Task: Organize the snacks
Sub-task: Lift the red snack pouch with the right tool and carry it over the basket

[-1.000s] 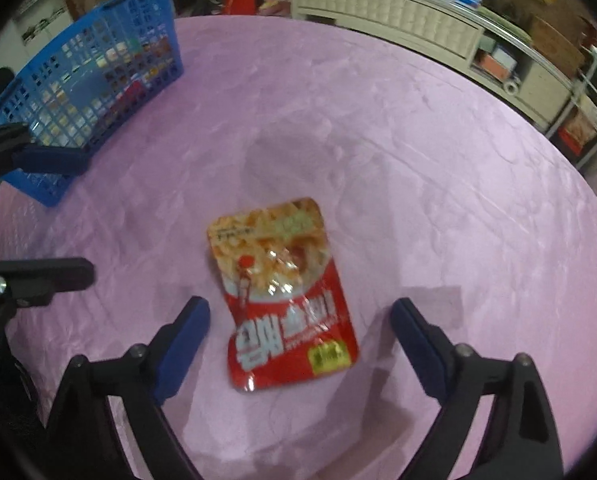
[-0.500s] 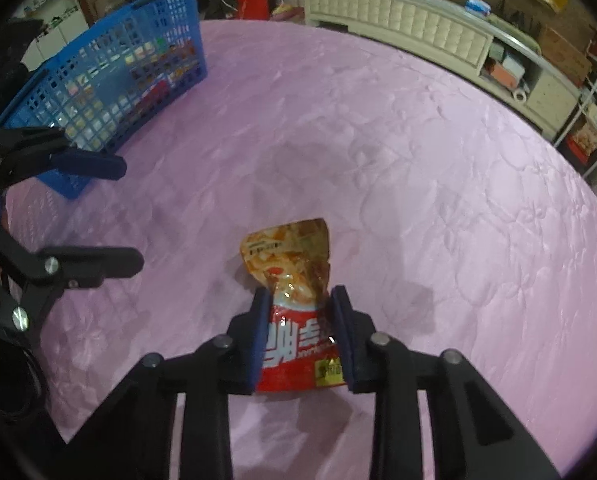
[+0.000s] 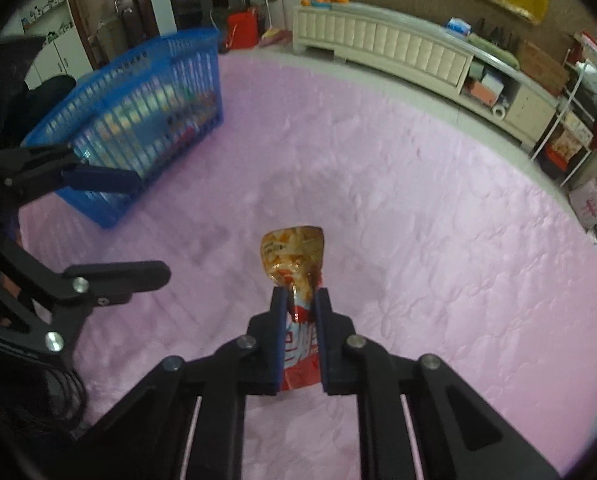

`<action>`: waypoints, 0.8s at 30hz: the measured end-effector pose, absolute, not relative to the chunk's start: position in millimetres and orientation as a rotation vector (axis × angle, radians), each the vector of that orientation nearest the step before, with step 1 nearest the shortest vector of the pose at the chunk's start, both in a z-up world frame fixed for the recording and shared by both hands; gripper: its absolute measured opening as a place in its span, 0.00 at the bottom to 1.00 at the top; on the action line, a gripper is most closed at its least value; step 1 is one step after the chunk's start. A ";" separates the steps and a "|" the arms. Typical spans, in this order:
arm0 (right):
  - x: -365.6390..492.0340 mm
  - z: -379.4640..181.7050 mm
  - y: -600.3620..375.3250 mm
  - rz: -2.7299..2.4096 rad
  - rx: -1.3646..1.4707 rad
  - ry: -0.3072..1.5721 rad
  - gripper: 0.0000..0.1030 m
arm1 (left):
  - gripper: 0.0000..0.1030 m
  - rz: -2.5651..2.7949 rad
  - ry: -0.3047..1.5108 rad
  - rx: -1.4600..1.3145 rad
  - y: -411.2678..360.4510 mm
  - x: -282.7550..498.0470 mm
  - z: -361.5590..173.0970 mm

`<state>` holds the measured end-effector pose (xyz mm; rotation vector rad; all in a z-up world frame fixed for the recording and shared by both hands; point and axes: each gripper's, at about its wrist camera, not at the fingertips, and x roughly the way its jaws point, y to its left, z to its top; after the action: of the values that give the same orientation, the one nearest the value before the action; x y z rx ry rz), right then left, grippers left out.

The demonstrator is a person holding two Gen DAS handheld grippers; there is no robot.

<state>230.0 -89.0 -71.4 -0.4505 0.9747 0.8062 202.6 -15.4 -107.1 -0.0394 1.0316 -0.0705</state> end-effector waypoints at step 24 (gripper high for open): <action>155.4 40.1 11.1 0.860 -0.376 0.780 0.16 | 0.76 0.018 0.800 0.000 103.8 115.6 -8.1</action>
<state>155.4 11.1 40.1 -0.3764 0.7800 0.8603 115.6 103.8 -8.1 0.0002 0.8003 0.0178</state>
